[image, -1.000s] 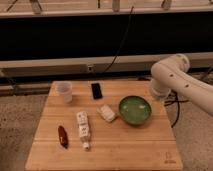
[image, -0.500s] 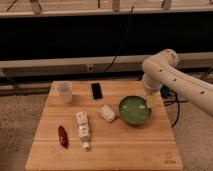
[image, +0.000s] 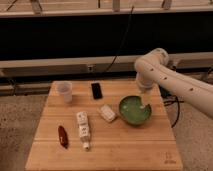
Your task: Push the eraser across the table
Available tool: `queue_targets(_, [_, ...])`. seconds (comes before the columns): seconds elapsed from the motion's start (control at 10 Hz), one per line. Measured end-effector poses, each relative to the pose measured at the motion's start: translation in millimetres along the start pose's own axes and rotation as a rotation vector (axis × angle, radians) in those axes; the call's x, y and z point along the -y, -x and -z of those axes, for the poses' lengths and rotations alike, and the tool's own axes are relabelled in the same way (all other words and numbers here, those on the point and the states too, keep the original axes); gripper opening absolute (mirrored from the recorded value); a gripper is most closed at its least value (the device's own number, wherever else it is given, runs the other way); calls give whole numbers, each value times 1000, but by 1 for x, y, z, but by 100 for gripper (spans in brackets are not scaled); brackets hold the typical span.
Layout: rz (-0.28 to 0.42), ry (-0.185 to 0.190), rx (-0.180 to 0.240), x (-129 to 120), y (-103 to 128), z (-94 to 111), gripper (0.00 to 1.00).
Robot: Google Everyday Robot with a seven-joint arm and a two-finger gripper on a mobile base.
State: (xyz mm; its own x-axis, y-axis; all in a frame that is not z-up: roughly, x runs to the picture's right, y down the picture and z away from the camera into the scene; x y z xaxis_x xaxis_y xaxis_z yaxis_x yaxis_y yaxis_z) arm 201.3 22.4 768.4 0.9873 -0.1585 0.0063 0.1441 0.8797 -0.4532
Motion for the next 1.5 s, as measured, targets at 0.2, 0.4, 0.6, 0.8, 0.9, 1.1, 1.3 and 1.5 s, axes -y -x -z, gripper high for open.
queue_targets(0.2, [21, -2, -3, 6, 8, -3, 80])
queue_targets(0.4, [33, -5, -4, 11, 14, -6, 80])
queue_targets(0.6, [51, -8, -6, 18, 18, -10, 80])
queue_targets(0.8, [67, -7, -7, 20, 25, -14, 80])
queue_targets(0.9, [70, -9, -8, 20, 27, -15, 80])
queue_targets(1.1, [81, -10, -10, 23, 34, -19, 80])
queue_targets(1.3, [93, -12, -13, 24, 37, -22, 80])
queue_targets(1.5, [104, -15, -11, 27, 43, -24, 80])
